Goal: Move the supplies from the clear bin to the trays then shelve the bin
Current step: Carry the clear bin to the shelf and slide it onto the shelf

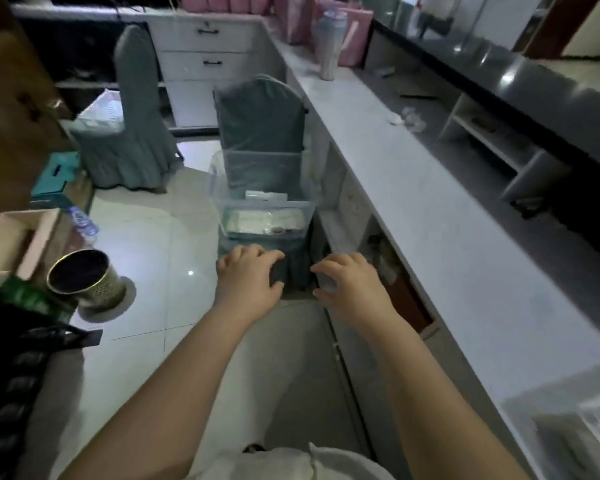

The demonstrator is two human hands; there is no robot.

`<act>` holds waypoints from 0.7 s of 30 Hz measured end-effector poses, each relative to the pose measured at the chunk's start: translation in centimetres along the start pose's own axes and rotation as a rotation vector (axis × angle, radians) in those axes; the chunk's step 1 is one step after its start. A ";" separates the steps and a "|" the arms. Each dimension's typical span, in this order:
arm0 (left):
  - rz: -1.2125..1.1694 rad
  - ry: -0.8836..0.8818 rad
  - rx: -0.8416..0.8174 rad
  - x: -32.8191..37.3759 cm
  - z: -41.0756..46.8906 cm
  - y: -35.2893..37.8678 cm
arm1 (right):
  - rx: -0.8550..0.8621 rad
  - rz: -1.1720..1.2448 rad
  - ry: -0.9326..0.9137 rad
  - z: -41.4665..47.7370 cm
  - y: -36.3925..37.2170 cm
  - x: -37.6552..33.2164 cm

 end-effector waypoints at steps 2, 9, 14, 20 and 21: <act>-0.001 -0.046 -0.003 -4.0 1.8 -0.3 | -0.043 0.010 -0.030 3.4 2.2 -2.1; -0.050 -0.178 -0.007 -13.6 8.1 0.0 | -0.111 0.043 -0.050 13.8 6.7 -3.9; -0.073 -0.233 -0.013 -17.2 14.8 2.3 | -0.096 0.124 -0.028 21.9 9.6 -1.8; -0.025 -0.189 -0.022 -19.0 29.0 6.0 | -0.089 0.128 -0.040 34.6 13.3 4.3; -0.014 -0.183 -0.027 -19.2 31.7 6.7 | -0.099 0.119 -0.038 36.9 13.9 5.6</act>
Point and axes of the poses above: each hand's wrist, its own z-axis towards the middle knuckle, its own y-axis out of the palm, x = y × z, the point moved 8 cm from there along z, towards the middle knuckle, and after that the axes turned 5 degrees about x, right-handed, at the moved point
